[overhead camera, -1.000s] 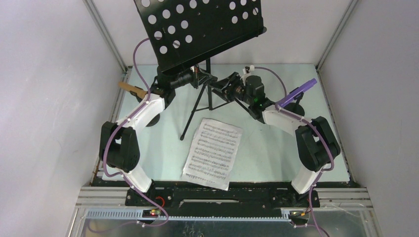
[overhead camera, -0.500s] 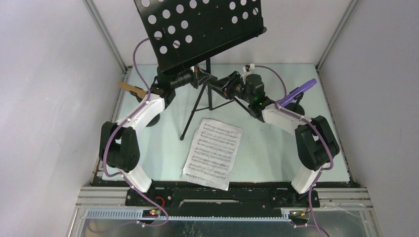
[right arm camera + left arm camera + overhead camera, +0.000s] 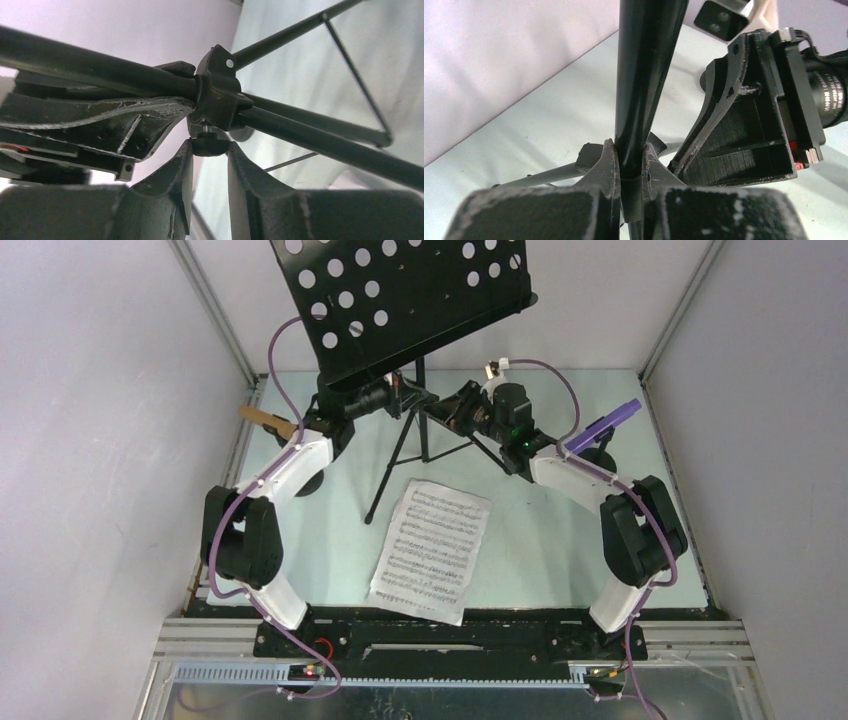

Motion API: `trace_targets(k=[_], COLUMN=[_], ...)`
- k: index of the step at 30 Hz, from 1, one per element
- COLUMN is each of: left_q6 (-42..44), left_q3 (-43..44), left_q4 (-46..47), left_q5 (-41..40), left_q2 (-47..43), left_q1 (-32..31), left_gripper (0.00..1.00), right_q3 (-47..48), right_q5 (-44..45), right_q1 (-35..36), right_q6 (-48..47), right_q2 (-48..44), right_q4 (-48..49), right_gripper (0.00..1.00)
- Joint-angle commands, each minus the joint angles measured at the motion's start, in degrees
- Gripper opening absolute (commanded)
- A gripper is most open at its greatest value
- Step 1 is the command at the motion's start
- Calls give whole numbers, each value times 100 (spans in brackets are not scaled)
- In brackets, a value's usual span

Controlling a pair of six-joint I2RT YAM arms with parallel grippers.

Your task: Pack up the instrument practice props

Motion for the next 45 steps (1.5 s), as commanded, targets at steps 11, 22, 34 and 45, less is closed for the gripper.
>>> trace_targets(k=[11,22,34,45], left_q6=[-169,-187,-238,-240], left_q3=[322,334,301,309], left_q4=[-185,-168,-137,-141], left_q5=[-46,-17,-70,-80], left_q2=[108,104,70,69], left_q1=[-6,-2,17,13], left_gripper=[6,6,6,7], right_q3=[613,607,95,-618], right_q5=[2192,5140,5243,2443], right_q1=[1503,2880,2916,1076], right_q6=[-6157,-11614,-10124,-3362], right_q2=[-525,445,-300,-1720], right_q4=[-859,-91,776,-121], right_gripper=[3,0,15,34])
